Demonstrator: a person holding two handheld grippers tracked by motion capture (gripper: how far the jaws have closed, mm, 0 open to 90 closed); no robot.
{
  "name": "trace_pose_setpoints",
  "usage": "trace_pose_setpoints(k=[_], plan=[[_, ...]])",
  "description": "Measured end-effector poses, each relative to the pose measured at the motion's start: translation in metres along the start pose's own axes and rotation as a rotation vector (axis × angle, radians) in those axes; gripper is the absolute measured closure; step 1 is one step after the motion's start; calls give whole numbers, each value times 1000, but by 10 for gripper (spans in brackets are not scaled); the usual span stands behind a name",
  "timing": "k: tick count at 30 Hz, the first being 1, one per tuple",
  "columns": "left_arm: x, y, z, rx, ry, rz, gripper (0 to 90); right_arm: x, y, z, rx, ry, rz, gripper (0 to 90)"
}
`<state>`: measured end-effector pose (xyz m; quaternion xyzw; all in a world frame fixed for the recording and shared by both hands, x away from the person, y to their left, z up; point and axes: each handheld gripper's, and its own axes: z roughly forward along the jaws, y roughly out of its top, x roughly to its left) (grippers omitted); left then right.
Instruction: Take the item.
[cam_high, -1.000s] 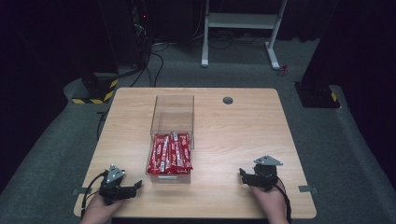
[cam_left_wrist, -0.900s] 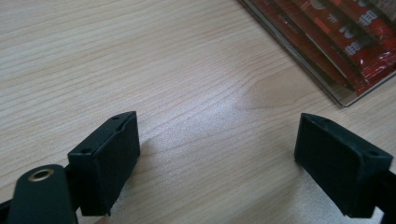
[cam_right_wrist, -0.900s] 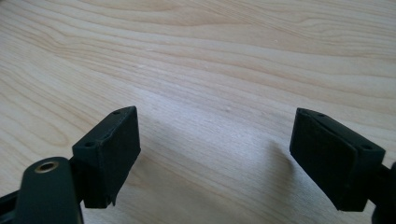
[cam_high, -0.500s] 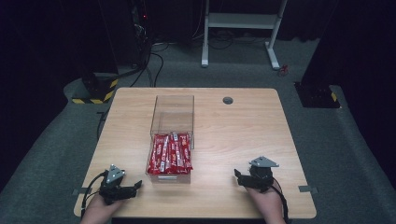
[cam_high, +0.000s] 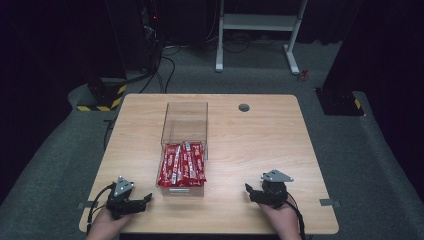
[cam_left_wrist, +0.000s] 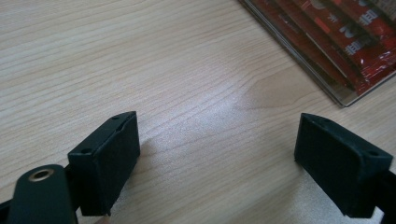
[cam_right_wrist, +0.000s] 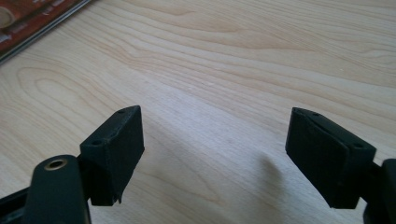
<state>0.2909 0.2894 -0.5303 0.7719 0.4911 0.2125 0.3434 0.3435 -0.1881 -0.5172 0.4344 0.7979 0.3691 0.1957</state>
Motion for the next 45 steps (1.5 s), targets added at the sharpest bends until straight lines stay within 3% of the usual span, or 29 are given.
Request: trace_pose_setpoints(k=[15,27,45], plan=[[0,0,0,0,-2,-2,146,17,2,2,-15,43,-33,236],[0,0,0,0,-3,-2,145,22,3,1,-27,65,-61,236],[1,0,-1,2,-4,3,146,38,21,0,-52,85,-111,232]])
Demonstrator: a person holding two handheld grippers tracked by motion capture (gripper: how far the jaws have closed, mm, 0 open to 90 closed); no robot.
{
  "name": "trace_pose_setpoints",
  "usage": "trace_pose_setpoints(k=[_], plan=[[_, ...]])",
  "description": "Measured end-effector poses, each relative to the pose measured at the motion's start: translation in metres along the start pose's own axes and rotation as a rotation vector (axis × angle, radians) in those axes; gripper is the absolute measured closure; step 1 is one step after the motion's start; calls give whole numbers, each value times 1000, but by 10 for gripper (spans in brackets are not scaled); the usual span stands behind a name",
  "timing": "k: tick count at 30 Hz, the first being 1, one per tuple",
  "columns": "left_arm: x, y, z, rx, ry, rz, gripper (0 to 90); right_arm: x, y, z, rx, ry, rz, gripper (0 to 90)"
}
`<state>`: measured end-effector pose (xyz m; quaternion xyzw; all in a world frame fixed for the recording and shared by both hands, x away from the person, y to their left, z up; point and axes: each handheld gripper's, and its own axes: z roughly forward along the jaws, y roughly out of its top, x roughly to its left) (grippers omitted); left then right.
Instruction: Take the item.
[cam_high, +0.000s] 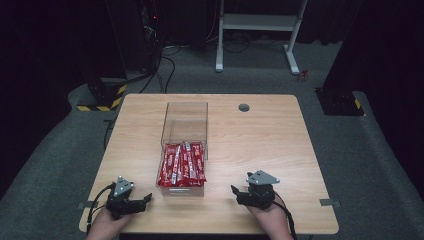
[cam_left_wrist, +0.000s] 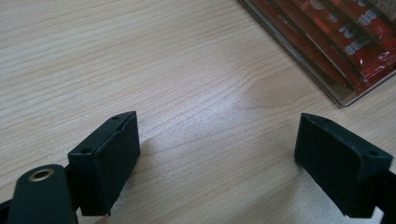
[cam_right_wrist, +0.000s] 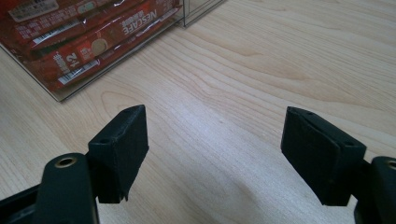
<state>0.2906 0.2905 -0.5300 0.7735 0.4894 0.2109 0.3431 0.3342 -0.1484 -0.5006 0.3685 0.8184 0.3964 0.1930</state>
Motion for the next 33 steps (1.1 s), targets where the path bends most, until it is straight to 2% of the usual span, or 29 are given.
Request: trace_pose_setpoints(k=[4,9,12,33], plan=[[0,0,0,0,-1,-1,146,1,5,2,0,0,-5,233],[0,0,0,0,-1,1,146,1,12,3,-7,4,14,240],[0,0,0,1,-1,-1,146,2,20,3,-26,3,18,239],[0,0,0,0,-1,-1,146,10,56,7,-74,20,4,275]])
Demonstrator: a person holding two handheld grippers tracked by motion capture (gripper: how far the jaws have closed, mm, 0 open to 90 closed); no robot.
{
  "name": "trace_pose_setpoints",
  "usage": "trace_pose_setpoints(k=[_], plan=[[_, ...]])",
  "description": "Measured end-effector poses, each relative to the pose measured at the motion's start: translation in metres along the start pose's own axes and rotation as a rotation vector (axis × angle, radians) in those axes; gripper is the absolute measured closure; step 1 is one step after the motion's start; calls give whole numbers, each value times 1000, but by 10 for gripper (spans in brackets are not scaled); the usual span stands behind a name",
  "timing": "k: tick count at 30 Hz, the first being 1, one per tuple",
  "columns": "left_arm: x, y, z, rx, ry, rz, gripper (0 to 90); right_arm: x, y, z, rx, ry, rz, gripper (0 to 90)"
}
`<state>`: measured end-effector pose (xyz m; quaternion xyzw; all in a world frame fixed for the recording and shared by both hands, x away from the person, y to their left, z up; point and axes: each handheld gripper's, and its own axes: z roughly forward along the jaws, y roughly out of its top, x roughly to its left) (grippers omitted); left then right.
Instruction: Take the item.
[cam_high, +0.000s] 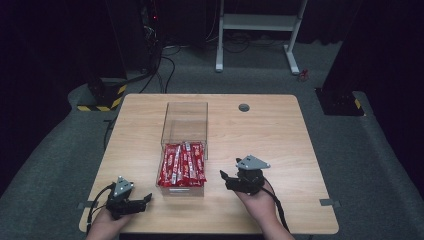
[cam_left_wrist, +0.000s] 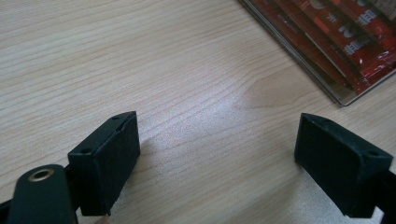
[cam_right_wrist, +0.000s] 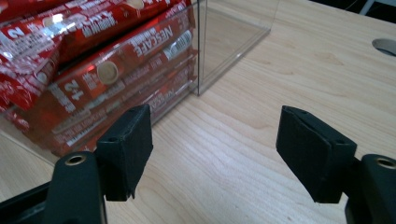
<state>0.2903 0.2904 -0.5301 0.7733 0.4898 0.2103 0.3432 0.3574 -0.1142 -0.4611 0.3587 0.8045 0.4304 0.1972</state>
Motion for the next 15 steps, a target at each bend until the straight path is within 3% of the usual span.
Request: trace_pose_setpoints(k=[10,15], plan=[[0,0,0,0,0,0,145,3,13,1,-28,9,6,288],[0,0,0,-1,0,2,145,9,23,2,-53,-1,-19,294]])
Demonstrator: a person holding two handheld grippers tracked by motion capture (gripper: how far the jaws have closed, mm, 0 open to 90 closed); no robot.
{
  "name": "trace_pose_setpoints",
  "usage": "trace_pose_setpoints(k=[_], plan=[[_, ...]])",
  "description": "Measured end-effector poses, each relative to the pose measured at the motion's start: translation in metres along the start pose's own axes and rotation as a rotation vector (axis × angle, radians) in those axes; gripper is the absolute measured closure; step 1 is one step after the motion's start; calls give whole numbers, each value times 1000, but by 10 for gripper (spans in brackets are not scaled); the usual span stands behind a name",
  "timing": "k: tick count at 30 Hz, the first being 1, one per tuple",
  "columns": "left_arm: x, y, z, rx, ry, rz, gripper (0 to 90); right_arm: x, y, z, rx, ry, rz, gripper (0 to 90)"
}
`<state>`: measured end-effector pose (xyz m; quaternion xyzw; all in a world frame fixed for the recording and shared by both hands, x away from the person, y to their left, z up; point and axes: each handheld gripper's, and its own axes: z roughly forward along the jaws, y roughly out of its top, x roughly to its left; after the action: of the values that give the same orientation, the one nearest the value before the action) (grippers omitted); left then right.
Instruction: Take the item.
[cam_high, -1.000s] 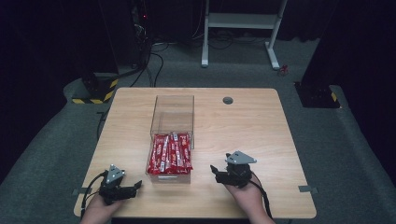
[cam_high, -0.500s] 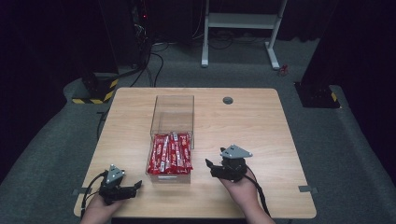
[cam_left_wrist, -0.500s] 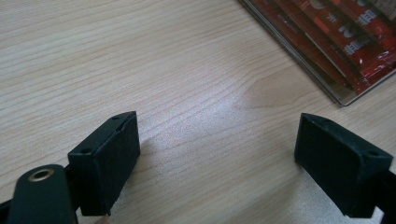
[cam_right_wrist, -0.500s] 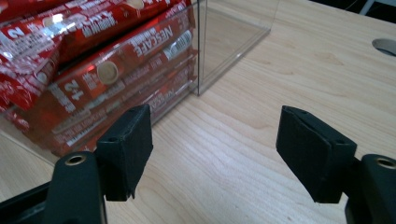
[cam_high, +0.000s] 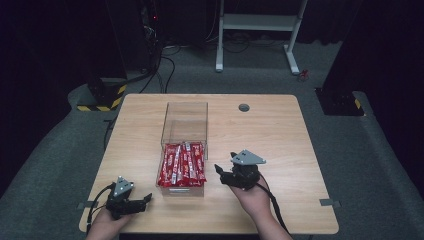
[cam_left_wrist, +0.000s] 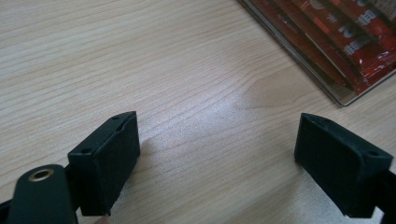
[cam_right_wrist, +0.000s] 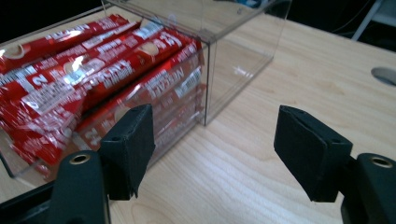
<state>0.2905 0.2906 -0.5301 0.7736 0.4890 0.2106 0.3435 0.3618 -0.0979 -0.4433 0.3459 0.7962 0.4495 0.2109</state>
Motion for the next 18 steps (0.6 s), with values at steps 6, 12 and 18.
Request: trace_pose_setpoints(k=[6,12,18], plan=[[-1,0,0,-3,5,-1,145,7,7,0,-45,29,3,324],[-1,0,1,-3,6,0,146,9,14,-5,-65,65,6,340],[-1,0,0,-3,5,0,145,14,14,-3,-56,102,15,340]])
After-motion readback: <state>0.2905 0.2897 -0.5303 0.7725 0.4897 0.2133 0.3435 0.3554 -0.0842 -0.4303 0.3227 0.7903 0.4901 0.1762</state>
